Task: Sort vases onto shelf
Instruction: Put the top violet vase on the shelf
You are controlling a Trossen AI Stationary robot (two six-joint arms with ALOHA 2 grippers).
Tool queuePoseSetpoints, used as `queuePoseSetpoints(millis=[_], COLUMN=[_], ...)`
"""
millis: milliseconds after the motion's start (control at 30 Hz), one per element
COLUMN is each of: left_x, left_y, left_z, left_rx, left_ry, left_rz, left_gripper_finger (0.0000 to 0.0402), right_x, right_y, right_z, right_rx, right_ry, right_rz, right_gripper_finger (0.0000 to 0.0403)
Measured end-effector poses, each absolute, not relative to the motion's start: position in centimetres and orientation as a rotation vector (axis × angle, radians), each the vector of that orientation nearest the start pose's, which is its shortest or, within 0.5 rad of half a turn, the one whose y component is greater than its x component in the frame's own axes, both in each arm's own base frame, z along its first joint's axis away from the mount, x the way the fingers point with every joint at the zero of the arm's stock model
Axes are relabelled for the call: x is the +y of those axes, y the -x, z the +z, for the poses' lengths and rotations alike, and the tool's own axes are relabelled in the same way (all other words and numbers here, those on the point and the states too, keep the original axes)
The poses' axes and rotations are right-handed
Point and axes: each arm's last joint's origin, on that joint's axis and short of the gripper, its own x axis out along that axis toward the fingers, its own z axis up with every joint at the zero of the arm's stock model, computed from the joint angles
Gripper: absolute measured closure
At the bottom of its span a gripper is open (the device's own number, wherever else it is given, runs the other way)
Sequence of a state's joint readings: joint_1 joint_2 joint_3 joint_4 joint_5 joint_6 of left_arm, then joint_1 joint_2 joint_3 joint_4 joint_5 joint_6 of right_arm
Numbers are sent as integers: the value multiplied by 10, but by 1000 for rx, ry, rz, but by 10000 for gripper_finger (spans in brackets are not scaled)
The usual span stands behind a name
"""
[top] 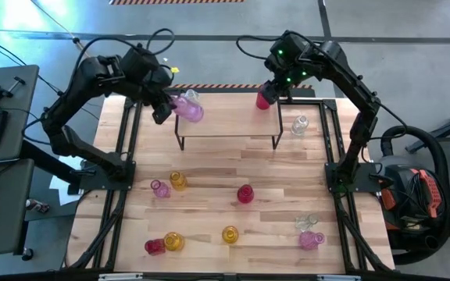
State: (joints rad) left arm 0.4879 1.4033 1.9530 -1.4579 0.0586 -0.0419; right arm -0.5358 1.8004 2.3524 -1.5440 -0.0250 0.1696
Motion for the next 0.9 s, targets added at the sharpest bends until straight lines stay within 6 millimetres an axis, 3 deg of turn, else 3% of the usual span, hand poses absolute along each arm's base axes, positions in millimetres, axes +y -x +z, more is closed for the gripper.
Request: queuePoseSetpoints(millis=[233,333,700,900], left_x=[87,82,71,69], left_y=[-197,-201,-211,-229], left_z=[468,470,470,467], left_rx=[851,829,810,783], left_ry=[258,241,207,188], left_rz=[363,339,279,192], left_gripper_finger=[279,279,279,279], right_x=[-154,-151,-123,-105], right_y=[-269,-270,-284,-292], right_z=[459,460,460,460], right_rx=[911,903,917,927], right_ry=[-502,-551,-574,-588], right_rz=[-448,-400,-354,-313], right_gripper_finger=[198,178,14,25])
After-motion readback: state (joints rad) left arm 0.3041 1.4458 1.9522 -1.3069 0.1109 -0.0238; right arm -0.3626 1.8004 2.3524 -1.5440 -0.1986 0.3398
